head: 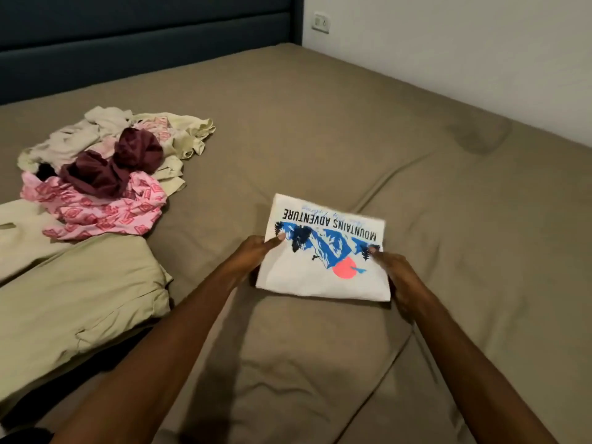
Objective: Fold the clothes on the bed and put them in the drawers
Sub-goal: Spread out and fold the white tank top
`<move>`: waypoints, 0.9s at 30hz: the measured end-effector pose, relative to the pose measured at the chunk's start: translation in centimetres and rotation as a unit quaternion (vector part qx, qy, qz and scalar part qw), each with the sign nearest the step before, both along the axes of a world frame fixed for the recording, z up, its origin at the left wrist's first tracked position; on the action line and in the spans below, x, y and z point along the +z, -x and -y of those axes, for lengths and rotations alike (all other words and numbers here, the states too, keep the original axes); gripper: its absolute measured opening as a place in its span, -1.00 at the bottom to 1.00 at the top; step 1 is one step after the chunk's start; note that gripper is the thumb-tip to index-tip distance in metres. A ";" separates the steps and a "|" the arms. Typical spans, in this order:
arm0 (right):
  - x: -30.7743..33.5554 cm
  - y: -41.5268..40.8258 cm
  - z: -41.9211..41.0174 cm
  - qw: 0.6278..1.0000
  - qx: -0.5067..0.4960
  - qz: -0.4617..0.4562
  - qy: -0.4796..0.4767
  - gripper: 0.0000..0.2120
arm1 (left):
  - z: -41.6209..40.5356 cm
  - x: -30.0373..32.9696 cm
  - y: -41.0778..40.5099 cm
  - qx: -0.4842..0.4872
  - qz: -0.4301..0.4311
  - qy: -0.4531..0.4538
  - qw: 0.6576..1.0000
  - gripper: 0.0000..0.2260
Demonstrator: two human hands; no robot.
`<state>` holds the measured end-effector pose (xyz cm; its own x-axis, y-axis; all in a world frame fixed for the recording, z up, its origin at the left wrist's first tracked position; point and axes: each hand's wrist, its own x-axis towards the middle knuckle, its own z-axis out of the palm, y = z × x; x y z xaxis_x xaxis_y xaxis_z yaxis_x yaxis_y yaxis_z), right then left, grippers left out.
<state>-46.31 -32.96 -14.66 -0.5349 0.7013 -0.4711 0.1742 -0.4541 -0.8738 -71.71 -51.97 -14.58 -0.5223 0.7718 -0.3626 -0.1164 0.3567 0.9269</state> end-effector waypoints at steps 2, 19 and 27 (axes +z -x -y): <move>-0.9 0.2 -0.7 0.999 0.015 0.050 -0.001 -0.71 | -0.7 -1.3 0.0 0.022 0.016 0.033 0.999 -0.74; -6.4 -2.8 3.6 0.973 -0.056 0.078 -0.208 -0.75 | 5.8 -5.9 -4.3 0.095 -0.163 0.040 0.981 -0.62; -8.9 -3.2 3.5 0.944 -0.093 0.147 -0.282 -0.67 | 6.1 -5.0 -6.9 0.169 -0.389 0.149 0.893 -0.69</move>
